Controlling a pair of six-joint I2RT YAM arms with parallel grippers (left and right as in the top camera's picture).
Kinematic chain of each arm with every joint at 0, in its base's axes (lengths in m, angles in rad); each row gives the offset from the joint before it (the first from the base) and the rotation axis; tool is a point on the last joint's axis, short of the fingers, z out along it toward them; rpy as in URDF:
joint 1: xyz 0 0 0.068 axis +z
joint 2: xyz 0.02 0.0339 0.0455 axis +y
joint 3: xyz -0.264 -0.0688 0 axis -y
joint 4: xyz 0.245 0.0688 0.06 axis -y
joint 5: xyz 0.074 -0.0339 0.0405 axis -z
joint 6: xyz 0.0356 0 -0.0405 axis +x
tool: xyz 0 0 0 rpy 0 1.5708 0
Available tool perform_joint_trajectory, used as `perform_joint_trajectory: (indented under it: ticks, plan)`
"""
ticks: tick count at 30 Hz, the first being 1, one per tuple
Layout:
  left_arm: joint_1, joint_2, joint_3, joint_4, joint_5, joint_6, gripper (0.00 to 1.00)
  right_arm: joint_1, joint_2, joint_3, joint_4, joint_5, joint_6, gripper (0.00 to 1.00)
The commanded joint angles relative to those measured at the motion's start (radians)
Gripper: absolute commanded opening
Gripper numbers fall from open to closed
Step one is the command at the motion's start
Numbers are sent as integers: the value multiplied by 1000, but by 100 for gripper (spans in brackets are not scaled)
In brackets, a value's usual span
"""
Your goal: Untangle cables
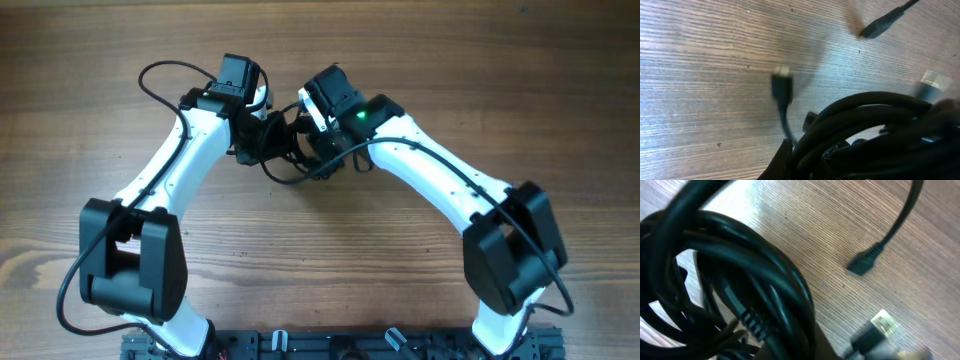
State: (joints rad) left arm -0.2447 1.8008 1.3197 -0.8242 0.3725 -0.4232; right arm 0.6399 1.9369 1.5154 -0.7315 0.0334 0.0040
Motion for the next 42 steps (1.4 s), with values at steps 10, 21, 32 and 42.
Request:
perform_joint_trajectory:
  ticks: [10, 21, 32, 42]
  plan:
    - [32, -28, 22, -11, -108, -31, 4, -365, -242, 24, 2, -787, 126, 4]
    - [73, -28, 22, -6, -85, -25, 4, -487, -229, 14, -167, -212, 551, 4]
    - [80, -28, 22, 31, -110, -30, 4, -420, -226, 14, -209, -321, 225, 12]
    - [97, -28, 22, 55, -44, -373, 4, -344, -226, 14, -103, -559, 227, 24]
